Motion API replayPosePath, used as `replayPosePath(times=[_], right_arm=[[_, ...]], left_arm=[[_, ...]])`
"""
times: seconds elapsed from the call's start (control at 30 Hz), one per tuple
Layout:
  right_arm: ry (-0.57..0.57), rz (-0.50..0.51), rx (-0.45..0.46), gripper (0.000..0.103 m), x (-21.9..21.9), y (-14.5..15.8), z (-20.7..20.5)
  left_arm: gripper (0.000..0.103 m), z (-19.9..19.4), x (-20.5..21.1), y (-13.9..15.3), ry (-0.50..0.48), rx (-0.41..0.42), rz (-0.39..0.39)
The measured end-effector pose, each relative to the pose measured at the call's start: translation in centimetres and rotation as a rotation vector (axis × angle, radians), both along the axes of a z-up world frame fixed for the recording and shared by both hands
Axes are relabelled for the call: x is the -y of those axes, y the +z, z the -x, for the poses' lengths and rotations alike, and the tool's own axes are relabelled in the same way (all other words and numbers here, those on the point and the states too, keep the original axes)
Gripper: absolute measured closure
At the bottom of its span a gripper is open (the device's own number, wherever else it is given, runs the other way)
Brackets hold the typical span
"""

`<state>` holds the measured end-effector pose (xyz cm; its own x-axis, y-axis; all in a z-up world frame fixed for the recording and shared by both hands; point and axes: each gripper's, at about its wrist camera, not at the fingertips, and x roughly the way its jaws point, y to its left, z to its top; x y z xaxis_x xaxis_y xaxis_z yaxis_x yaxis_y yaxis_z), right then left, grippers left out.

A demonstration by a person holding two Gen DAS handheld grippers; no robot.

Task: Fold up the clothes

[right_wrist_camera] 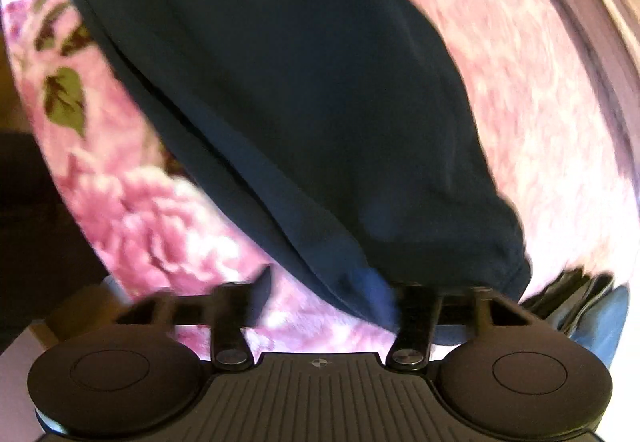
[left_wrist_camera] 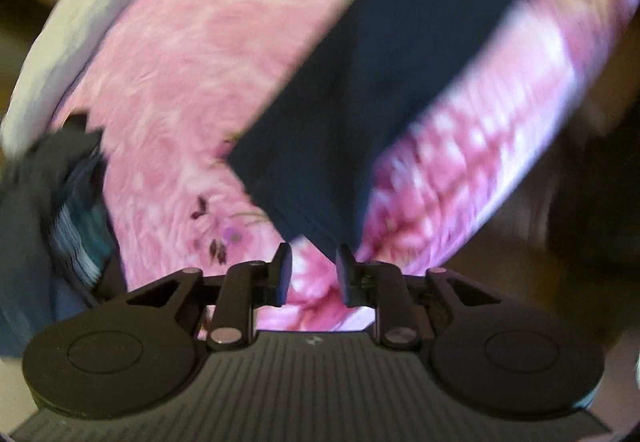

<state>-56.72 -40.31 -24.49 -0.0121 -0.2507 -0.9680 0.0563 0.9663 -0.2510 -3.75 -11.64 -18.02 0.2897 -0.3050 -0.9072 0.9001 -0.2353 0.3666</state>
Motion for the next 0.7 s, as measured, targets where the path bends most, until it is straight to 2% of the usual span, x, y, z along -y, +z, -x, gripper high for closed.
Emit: replayPosePath(times=[0.07,0.13,0.2,0.27,0.4,0.43,0.47,0.5,0.53,0.67,0.7], right_arm=[[0.014,0.003,0.033,0.043,-1.0,1.2,-1.8],[0.016,0.005,0.078,0.043,-1.8,2.5,-3.8],[0.004,-0.002,0.109,0.043,-2.8,2.8,-6.5],[-0.014,-0.013,0.133,0.043,-4.0,2.8,-9.4],[-0.048,-0.035,0.181,0.043,-6.4,2.6,-15.2],[-0.053,-0.042,0.184,0.043,-7.2,2.3,-16.5],[-0.057,-0.05,0.183,0.043,-8.0,2.3,-17.7],[-0.062,-0.059,0.18,0.043,-8.8,2.2,-18.8],[-0.067,-0.071,0.177,0.043,-9.6,2.0,-19.8],[-0.074,-0.105,0.188,0.043,-12.3,1.6,-23.2],[-0.088,-0.115,0.195,0.043,-12.7,1.6,-23.7]], left_arm=[[0.079,-2.1,0.9,0.7,0.108,-0.079,0.067],[0.079,-3.9,2.7,0.4,0.164,-0.159,0.107],[0.079,-5.4,4.9,-1.1,0.146,-0.224,0.111],[0.08,-6.3,6.8,-3.3,0.085,-0.275,0.086],[0.078,-7.7,9.2,-7.7,-0.078,-0.342,-0.02],[0.078,-8.0,9.3,-8.0,-0.097,-0.365,-0.025],[0.079,-8.3,9.4,-8.1,-0.116,-0.387,-0.031],[0.096,-8.7,9.6,-7.8,-0.138,-0.4,-0.037],[0.098,-9.1,9.7,-7.4,-0.157,-0.41,-0.037],[0.098,-11.8,9.7,-4.0,-0.14,-0.358,0.132],[0.096,-12.4,9.8,-4.4,-0.117,-0.368,0.13]])
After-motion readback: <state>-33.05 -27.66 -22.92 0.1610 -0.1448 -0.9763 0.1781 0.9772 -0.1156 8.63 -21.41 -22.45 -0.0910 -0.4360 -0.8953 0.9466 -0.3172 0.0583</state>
